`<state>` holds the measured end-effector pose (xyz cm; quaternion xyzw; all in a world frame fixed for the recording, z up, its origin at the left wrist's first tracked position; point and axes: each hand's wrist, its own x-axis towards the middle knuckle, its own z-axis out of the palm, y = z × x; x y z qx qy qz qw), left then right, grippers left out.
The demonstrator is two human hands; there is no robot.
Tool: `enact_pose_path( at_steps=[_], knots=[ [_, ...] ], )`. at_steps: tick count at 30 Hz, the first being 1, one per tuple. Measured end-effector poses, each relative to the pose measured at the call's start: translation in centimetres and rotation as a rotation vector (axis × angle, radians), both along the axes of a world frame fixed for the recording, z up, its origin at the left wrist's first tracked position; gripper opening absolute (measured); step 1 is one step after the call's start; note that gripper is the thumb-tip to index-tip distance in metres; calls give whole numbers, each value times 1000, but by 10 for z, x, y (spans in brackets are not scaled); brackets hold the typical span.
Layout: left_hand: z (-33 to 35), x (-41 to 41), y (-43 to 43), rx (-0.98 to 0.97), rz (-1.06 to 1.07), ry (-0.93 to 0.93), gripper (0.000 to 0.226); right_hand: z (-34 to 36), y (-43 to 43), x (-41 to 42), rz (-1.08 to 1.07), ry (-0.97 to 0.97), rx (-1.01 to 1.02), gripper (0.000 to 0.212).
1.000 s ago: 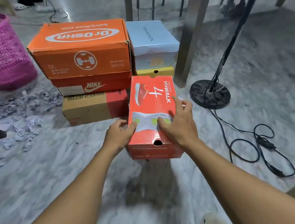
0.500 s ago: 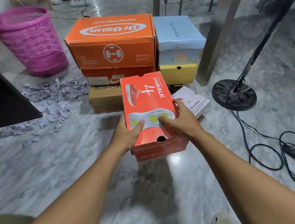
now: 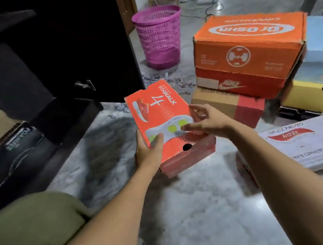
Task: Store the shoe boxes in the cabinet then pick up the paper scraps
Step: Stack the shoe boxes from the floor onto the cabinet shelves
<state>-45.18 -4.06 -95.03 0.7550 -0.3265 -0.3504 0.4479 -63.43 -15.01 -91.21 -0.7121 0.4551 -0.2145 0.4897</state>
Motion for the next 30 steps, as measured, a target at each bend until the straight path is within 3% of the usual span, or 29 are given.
enact_pose_path(
  at_steps=[4,7,9,11,14,17,21,25,27,30],
  knots=[
    [0,41,4,-17,184,90,92,5,-9,42,123,-96,134,96],
    [14,70,0,34,239,141,93,10,-17,64,254,-53,112,110],
    [26,88,-4,33,224,168,68,17,-21,79,280,-39,84,105],
    [35,107,-14,10,218,174,48,27,-26,97,257,-58,26,104],
    [45,135,-28,-31,257,205,49,55,-39,134,252,-26,-115,104],
    [55,167,-46,-92,399,236,59,89,-55,178,328,137,-291,115],
    [79,218,-68,-122,435,248,74,124,-78,239,403,203,-354,98],
    [101,258,-73,-146,405,301,40,137,-95,298,491,255,-458,81],
    [99,275,-78,-147,447,256,36,134,-106,321,533,288,-490,80],
    [88,294,-90,-210,491,202,58,122,-125,346,557,303,-497,86]
  ],
)
